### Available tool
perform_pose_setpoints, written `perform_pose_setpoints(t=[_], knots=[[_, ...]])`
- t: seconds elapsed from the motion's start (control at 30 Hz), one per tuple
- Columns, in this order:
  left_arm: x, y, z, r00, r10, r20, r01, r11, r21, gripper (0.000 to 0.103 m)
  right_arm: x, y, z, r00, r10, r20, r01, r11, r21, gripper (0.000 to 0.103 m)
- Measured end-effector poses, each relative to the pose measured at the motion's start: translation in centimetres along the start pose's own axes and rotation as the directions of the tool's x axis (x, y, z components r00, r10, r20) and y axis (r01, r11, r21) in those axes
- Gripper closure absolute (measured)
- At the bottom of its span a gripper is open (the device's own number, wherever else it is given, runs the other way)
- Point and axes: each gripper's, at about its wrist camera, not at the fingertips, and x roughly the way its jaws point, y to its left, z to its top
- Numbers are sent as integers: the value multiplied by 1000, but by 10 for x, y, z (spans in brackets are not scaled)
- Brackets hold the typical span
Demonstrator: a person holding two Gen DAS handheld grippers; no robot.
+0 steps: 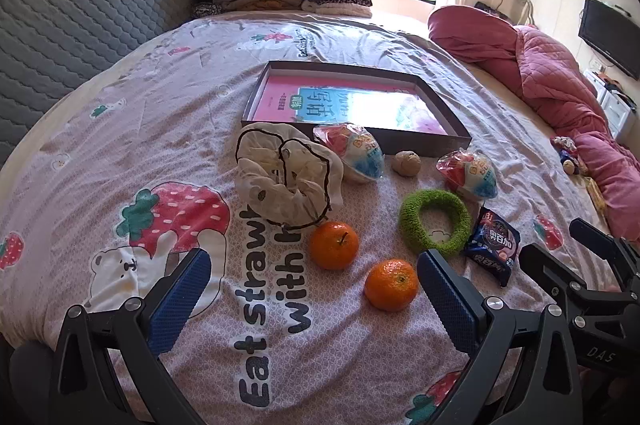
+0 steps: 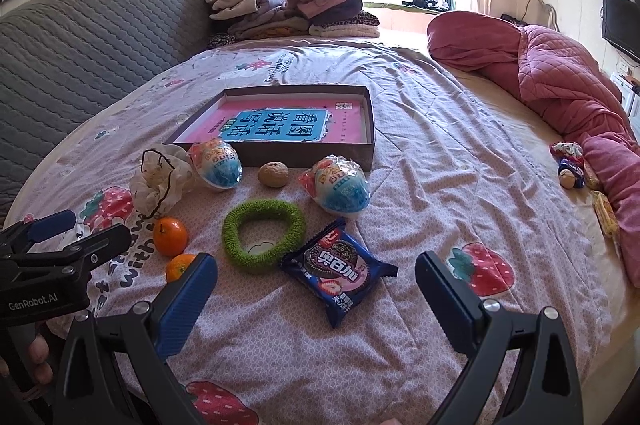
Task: Organize objects
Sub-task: 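Move left gripper to a mandarin orange while right gripper approaches the Oreo pack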
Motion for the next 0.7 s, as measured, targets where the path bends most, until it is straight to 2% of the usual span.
perform_pose_setpoints(t=[0.4,0.7], knots=[[-11,-5,-10,1000,-13,-18,13,1000,5,0,-12,-4,-6,1000,14,-5,-14,1000,-9,3],[-9,-14,-23,997,-26,-77,27,1000,12,0,-20,-15,-16,1000,19,-6,-19,1000,-7,3]])
